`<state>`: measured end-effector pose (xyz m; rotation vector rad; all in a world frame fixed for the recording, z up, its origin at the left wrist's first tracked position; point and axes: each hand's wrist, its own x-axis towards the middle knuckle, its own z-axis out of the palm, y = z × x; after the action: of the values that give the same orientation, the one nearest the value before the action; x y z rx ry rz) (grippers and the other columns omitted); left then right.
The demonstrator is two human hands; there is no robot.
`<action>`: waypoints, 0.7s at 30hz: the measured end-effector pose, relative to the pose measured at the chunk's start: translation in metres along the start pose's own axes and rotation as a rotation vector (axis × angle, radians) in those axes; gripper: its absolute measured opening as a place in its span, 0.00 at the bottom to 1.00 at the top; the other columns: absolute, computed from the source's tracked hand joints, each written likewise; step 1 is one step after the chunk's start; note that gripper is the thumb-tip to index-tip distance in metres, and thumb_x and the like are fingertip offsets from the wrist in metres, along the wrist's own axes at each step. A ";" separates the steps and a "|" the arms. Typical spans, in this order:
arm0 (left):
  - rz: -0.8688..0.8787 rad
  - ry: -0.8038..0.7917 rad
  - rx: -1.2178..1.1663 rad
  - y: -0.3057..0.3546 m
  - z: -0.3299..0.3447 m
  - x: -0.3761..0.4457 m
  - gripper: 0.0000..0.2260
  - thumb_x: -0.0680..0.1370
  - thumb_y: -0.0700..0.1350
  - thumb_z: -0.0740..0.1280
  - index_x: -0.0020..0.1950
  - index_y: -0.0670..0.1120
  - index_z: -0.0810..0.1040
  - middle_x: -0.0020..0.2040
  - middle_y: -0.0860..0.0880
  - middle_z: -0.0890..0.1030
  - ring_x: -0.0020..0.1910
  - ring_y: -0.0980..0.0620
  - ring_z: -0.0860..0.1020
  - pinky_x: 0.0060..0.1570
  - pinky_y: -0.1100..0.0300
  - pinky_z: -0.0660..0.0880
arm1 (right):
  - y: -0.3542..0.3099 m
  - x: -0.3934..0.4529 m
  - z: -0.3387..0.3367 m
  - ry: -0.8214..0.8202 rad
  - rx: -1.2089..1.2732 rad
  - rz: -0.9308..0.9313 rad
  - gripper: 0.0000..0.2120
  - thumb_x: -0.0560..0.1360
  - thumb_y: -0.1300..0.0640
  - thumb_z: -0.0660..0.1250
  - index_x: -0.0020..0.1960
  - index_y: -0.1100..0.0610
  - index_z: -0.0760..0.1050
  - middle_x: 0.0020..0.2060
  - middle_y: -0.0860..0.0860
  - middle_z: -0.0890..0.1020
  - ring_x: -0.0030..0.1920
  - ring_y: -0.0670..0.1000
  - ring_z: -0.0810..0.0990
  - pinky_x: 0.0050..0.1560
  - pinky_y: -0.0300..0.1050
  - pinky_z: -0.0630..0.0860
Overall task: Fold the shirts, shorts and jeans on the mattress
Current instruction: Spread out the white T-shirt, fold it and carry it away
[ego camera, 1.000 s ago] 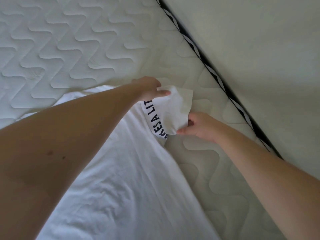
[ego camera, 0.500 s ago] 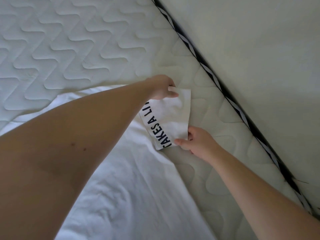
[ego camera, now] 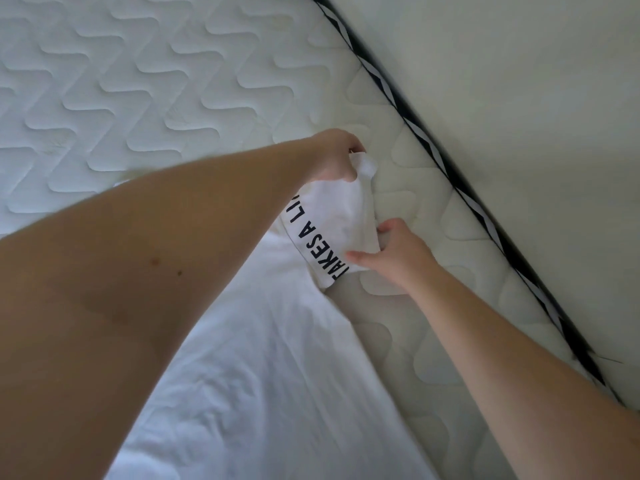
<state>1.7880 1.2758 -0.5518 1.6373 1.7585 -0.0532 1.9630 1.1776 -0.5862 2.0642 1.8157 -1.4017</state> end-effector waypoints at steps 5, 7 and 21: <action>0.015 0.110 -0.034 0.011 0.002 -0.001 0.14 0.73 0.35 0.64 0.57 0.45 0.80 0.41 0.49 0.76 0.35 0.51 0.72 0.26 0.65 0.63 | -0.009 0.006 -0.004 -0.024 -0.069 -0.077 0.09 0.74 0.48 0.72 0.46 0.53 0.79 0.35 0.45 0.78 0.38 0.50 0.78 0.30 0.41 0.66; -0.003 0.189 -0.147 0.006 0.003 -0.002 0.09 0.73 0.35 0.64 0.51 0.42 0.80 0.35 0.51 0.73 0.36 0.50 0.72 0.27 0.64 0.64 | -0.008 0.007 0.000 0.082 0.011 -0.120 0.07 0.76 0.49 0.68 0.44 0.52 0.75 0.37 0.45 0.78 0.36 0.46 0.76 0.31 0.41 0.66; 0.039 0.117 0.113 -0.016 0.013 -0.009 0.24 0.77 0.64 0.63 0.65 0.51 0.75 0.59 0.50 0.76 0.65 0.45 0.70 0.60 0.50 0.61 | 0.021 0.022 0.001 -0.135 0.586 -0.049 0.14 0.71 0.47 0.76 0.46 0.56 0.80 0.34 0.49 0.85 0.33 0.45 0.83 0.34 0.35 0.79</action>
<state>1.7796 1.2589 -0.5635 1.7871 1.8401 -0.0406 1.9771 1.1877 -0.6110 2.0787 1.5366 -2.2379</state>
